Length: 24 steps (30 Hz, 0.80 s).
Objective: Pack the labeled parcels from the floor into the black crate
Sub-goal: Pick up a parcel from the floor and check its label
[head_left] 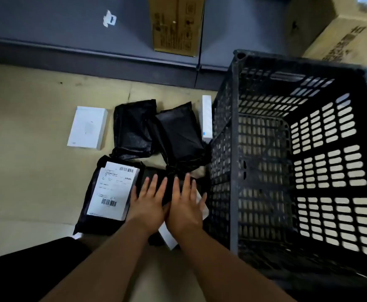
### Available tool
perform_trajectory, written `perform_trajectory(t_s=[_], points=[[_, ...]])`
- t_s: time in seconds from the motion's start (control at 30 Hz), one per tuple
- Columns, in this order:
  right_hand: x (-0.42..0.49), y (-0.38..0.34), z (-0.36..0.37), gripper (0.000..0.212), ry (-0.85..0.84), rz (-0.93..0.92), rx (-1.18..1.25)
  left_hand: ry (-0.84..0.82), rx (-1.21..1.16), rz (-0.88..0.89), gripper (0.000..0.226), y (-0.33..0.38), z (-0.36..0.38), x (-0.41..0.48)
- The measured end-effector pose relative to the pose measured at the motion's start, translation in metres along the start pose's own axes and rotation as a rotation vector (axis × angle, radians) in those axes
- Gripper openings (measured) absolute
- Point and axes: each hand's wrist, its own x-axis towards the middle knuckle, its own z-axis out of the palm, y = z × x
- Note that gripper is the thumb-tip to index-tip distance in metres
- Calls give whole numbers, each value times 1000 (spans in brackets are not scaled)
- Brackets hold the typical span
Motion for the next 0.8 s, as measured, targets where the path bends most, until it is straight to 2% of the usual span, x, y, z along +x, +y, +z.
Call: perform_trajectory(t_s=[0.13, 0.2, 0.3, 0.33, 0.47, 0.6, 0.73, 0.8], points=[[-5, 4, 27, 83, -64, 156, 32, -107, -53, -51, 74, 7, 19, 0], [-7, 4, 32, 78, -61, 227, 97, -184, -227, -135, 81, 11, 22, 5], [-16, 5, 34, 79, -45, 262, 112, -226, -591, -330, 104, 10, 33, 3], [-20, 4, 33, 82, -64, 251, 106, -251, -644, -363, 102, 10, 38, 0], [-41, 6, 19, 94, -110, 187, 107, -239, -605, -359, 62, 11, 47, -17], [-50, 10, 3, 98, -72, 191, 154, -240, -398, -234, 44, 8, 17, -27], [-68, 8, -25, 95, -54, 136, 266, -245, -477, -295, 22, -1, -8, -48], [-75, 8, -30, 94, -59, 114, 303, -206, -488, -321, 19, -2, -5, -55]])
